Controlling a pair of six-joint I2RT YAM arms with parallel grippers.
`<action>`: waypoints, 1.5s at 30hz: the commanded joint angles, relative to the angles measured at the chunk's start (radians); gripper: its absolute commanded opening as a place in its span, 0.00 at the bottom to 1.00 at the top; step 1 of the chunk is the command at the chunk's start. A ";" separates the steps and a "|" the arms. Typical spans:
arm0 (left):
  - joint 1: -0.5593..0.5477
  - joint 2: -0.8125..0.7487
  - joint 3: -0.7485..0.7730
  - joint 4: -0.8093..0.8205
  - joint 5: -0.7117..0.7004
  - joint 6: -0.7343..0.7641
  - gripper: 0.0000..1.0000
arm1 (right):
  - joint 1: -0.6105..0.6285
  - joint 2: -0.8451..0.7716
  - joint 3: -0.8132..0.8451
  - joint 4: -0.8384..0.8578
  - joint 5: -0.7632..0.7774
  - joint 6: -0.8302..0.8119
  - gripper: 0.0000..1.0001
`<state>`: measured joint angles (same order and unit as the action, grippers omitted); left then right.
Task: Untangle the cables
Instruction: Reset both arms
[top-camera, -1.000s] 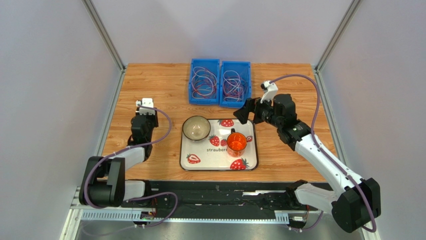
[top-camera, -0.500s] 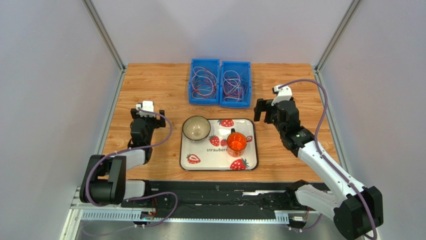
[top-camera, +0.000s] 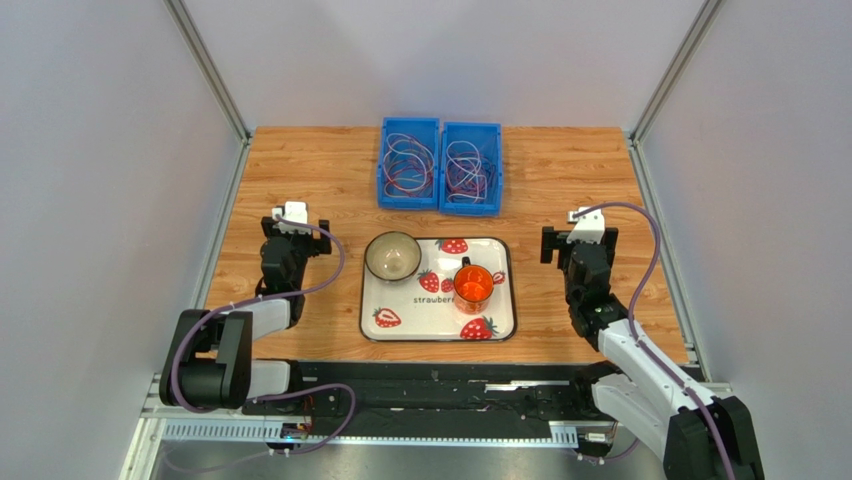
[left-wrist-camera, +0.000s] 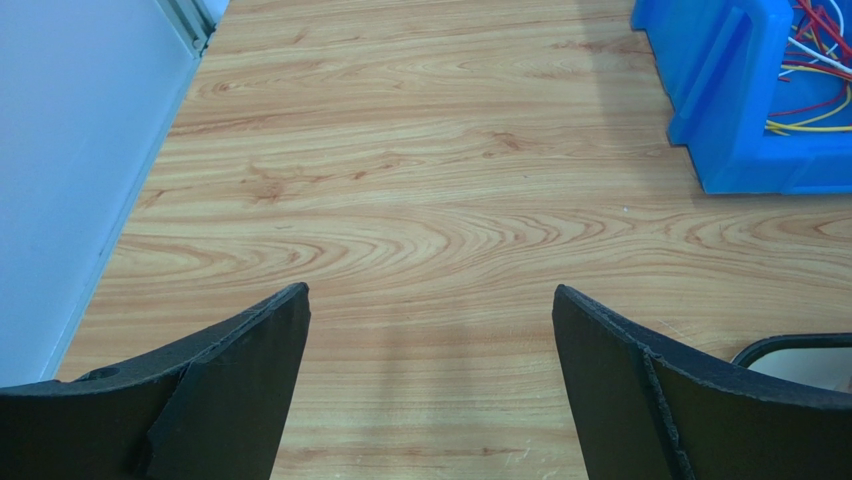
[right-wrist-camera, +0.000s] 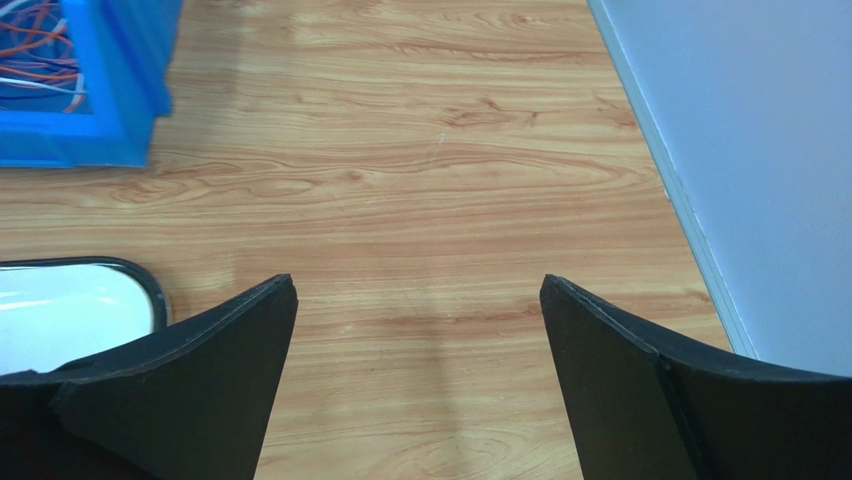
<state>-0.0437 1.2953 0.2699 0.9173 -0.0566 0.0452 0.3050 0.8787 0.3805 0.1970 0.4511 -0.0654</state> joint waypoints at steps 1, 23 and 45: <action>0.004 -0.002 0.002 0.052 0.021 -0.011 0.99 | -0.033 0.000 -0.092 0.332 0.055 -0.059 1.00; 0.004 -0.002 0.002 0.052 0.021 -0.011 0.99 | -0.225 0.465 -0.147 0.737 -0.275 0.050 0.98; 0.004 -0.002 0.002 0.052 0.021 -0.011 0.99 | -0.230 0.465 -0.129 0.706 -0.244 0.059 1.00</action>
<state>-0.0437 1.2953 0.2699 0.9173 -0.0566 0.0452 0.0795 1.3579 0.2230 0.8597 0.1993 -0.0151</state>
